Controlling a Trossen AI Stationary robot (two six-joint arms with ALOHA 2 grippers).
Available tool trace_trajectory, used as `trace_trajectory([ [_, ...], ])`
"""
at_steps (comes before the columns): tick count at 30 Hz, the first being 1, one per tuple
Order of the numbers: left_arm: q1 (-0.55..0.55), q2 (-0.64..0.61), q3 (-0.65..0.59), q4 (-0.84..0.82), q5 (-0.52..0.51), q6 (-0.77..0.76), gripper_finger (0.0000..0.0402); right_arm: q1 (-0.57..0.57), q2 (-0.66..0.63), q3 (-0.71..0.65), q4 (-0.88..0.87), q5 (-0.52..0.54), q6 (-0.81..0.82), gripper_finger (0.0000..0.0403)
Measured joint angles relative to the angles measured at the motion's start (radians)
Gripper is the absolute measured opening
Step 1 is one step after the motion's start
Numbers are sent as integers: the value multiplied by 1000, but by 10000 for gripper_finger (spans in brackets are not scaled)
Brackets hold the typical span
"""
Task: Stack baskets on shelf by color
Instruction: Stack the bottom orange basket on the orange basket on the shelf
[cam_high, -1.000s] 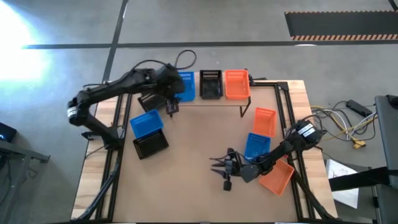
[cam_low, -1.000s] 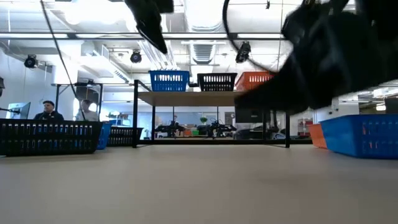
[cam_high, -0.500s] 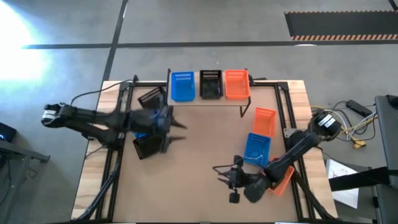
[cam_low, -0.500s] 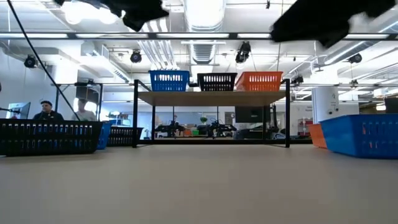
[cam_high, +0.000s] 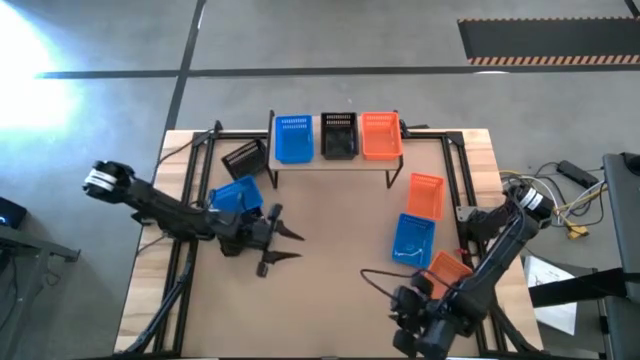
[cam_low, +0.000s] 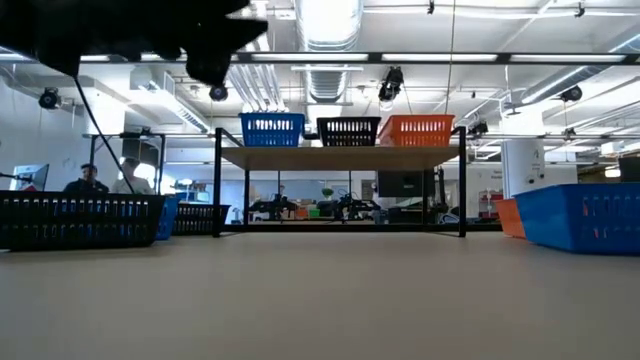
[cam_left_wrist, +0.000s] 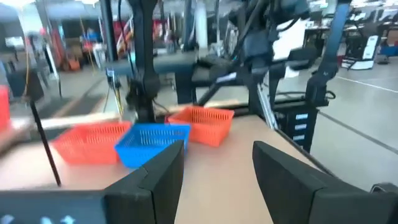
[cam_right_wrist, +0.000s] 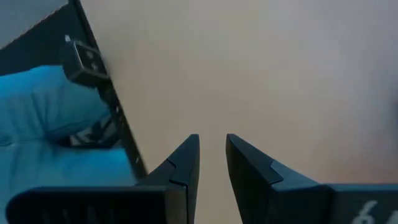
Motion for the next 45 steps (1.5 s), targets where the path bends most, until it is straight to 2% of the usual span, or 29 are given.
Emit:
trace_trajectory([
  [7,-14,150,13,6,-13,-23,176,41,1,-43,-19,-139,185,72],
  [12,-38,243,16,36,-17,-31,176,55,2,-49,-176,-247,310,73],
  [17,-66,297,15,65,-17,-100,176,55,1,-45,-294,-342,409,84],
  [26,-77,332,14,80,-17,-101,176,54,1,-97,-325,-339,454,163],
  [31,-77,329,14,83,-17,-101,176,54,1,-166,-307,-339,441,182],
  [38,-76,329,13,83,-17,-101,176,54,1,-242,-172,-340,363,157],
  [45,-76,328,13,83,-16,-101,176,54,2,-246,-91,-341,337,77],
])
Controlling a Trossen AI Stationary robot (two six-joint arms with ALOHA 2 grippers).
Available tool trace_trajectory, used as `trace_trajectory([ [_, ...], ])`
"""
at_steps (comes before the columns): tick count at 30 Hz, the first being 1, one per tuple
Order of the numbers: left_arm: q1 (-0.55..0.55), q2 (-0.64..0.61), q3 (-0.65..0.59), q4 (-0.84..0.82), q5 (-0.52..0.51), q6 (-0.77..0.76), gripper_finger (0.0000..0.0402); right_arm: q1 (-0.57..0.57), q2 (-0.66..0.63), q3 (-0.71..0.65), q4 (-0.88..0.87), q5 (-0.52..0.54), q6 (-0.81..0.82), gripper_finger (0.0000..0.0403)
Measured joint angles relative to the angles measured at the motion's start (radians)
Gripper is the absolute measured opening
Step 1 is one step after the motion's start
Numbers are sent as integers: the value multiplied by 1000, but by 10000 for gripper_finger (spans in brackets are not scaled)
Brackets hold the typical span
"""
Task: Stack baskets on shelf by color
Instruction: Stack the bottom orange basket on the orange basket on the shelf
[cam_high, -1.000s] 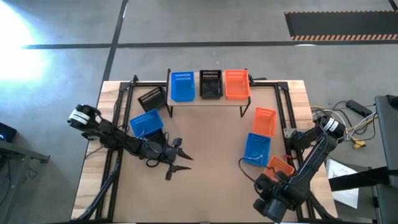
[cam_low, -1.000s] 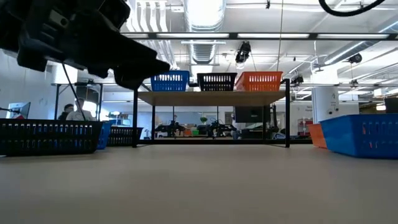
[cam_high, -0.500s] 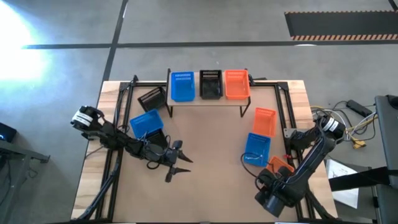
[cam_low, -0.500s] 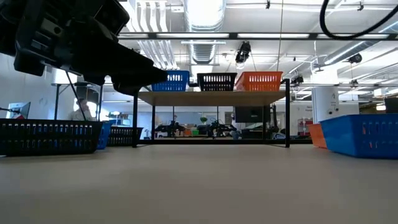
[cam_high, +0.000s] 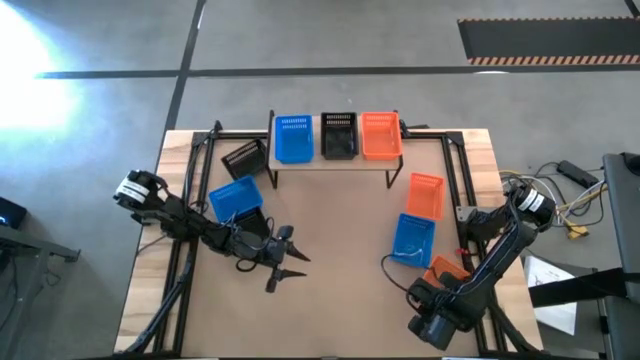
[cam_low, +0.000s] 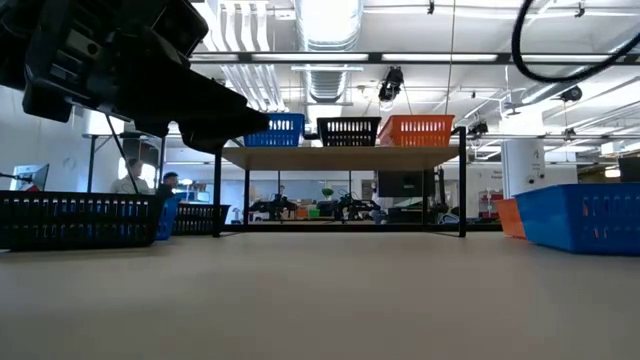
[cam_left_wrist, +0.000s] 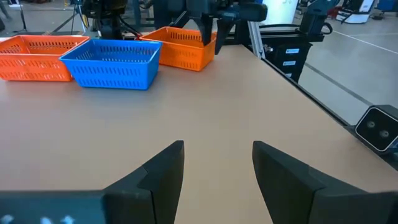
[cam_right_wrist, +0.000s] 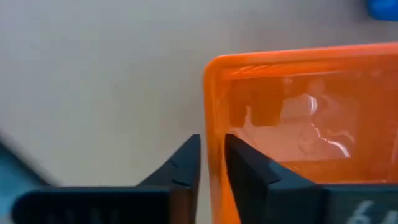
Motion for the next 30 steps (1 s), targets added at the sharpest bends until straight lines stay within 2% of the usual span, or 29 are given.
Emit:
trace_trajectory([
  [5,0,0,0,0,0,0,176,0,0,68,46,30,-59,18],
  [11,-1,0,-1,0,0,-1,176,0,0,137,160,203,-257,14],
  [15,-2,0,-1,0,0,-3,176,0,0,186,248,363,-496,14],
  [21,-5,0,-1,0,0,-3,176,-5,0,295,268,653,-974,13],
  [25,-5,0,2,0,1,-3,176,-40,0,398,152,828,-1235,13],
  [28,-5,0,5,7,1,-3,176,-109,0,491,-55,910,-1316,13],
  [30,-5,0,7,22,0,-2,176,-180,-2,554,-225,925,-1340,13],
])
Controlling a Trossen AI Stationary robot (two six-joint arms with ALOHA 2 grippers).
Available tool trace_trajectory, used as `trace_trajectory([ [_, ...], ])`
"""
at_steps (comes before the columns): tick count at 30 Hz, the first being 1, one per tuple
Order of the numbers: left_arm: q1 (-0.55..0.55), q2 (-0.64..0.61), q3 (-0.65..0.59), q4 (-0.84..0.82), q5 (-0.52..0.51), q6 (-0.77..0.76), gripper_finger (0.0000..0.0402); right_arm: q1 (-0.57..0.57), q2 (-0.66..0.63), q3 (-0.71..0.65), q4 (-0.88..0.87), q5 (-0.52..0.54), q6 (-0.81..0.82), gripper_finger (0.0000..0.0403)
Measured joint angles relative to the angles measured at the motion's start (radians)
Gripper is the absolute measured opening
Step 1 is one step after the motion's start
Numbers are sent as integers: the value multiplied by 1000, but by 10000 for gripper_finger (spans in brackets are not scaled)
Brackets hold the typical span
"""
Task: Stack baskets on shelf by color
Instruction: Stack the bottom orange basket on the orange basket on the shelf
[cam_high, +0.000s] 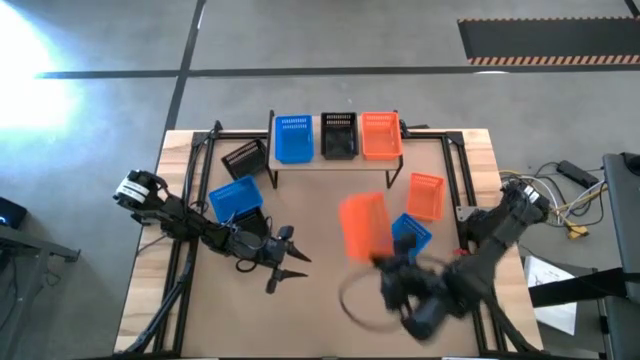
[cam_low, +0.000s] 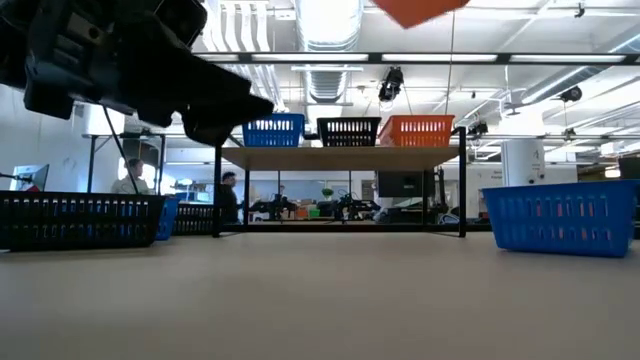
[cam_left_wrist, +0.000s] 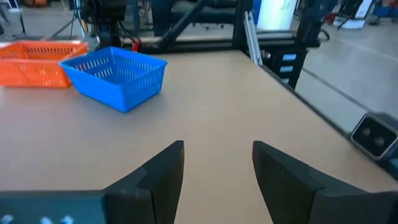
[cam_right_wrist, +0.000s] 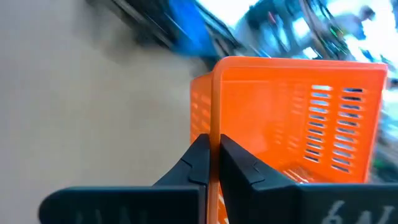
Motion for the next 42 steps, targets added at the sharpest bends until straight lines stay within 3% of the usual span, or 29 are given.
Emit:
trace_trajectory([
  [3,0,0,1,42,0,3,176,-145,-9,85,-213,-1,-53,13],
  [6,0,0,1,103,0,9,176,-323,-29,143,-285,-22,-210,13],
  [8,0,0,1,138,0,11,176,-457,-44,174,-268,-110,-368,13],
  [12,0,-5,1,186,0,12,176,-730,-68,222,-238,-388,-612,13],
  [18,0,-17,11,192,0,13,176,-1017,-81,241,-238,-570,-749,13],
  [21,0,-17,15,190,0,13,176,-1073,-81,215,-229,-667,-768,13],
  [23,0,-17,16,188,0,32,176,-1079,-81,188,-215,-677,-781,13],
  [38,-6,-17,16,187,0,57,176,-1079,-78,108,-151,-657,-764,13],
  [42,-6,-17,16,187,0,57,176,-1082,-77,106,-111,-585,-767,13],
])
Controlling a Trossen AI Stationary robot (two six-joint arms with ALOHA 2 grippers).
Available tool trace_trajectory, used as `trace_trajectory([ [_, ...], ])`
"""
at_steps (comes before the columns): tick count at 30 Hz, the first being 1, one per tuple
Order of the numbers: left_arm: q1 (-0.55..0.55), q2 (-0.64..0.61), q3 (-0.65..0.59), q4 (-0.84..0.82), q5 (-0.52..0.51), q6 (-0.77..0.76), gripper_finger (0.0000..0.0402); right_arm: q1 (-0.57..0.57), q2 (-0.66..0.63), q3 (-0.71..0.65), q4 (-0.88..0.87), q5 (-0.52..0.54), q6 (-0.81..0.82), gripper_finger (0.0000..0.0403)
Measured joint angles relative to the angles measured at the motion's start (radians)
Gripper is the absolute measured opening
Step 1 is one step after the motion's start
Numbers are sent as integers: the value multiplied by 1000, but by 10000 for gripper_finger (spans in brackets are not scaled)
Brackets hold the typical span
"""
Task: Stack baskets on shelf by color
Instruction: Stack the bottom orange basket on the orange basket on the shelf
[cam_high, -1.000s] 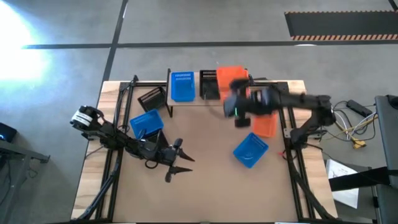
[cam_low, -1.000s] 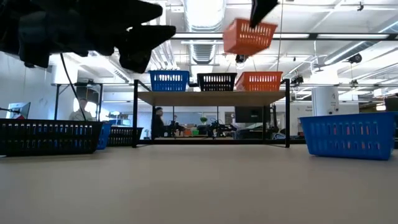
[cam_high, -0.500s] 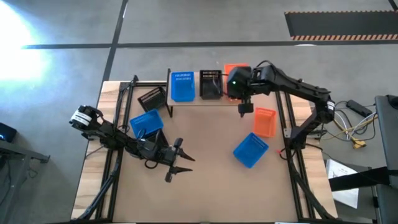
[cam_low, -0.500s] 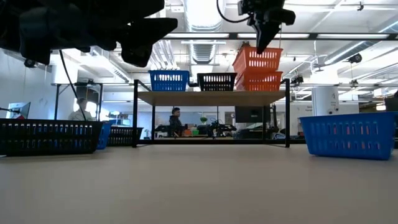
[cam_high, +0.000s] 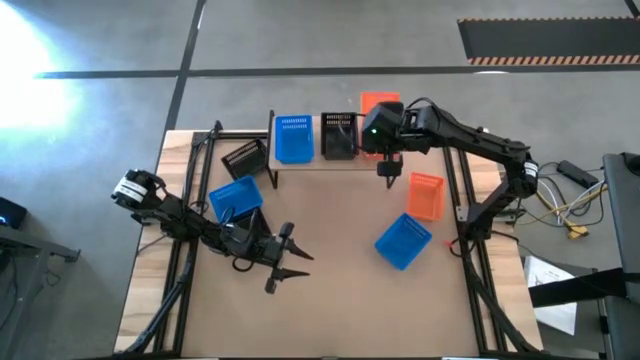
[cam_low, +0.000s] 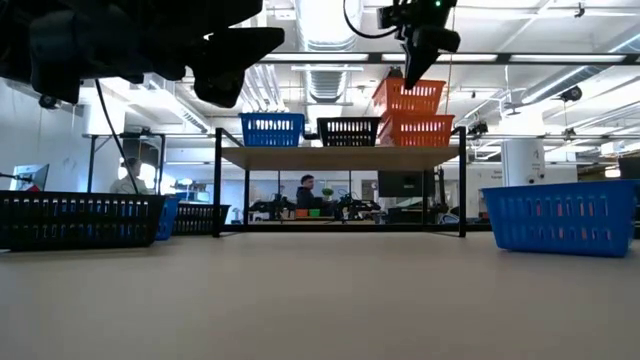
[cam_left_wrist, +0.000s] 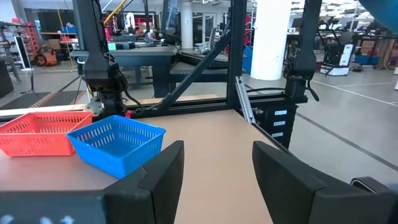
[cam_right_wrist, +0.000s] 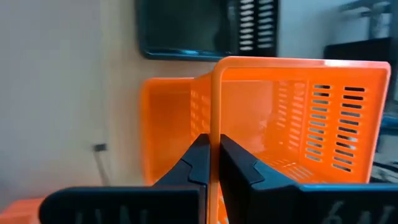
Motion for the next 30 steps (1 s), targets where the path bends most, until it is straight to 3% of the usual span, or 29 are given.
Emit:
trace_trajectory([
  [3,0,0,0,0,0,0,176,-2,6,-2,8,39,-15,13],
  [26,0,0,0,0,0,-1,176,-6,29,-5,-47,23,30,13],
  [30,0,0,0,0,0,-1,176,-6,29,-18,-47,22,29,31],
])
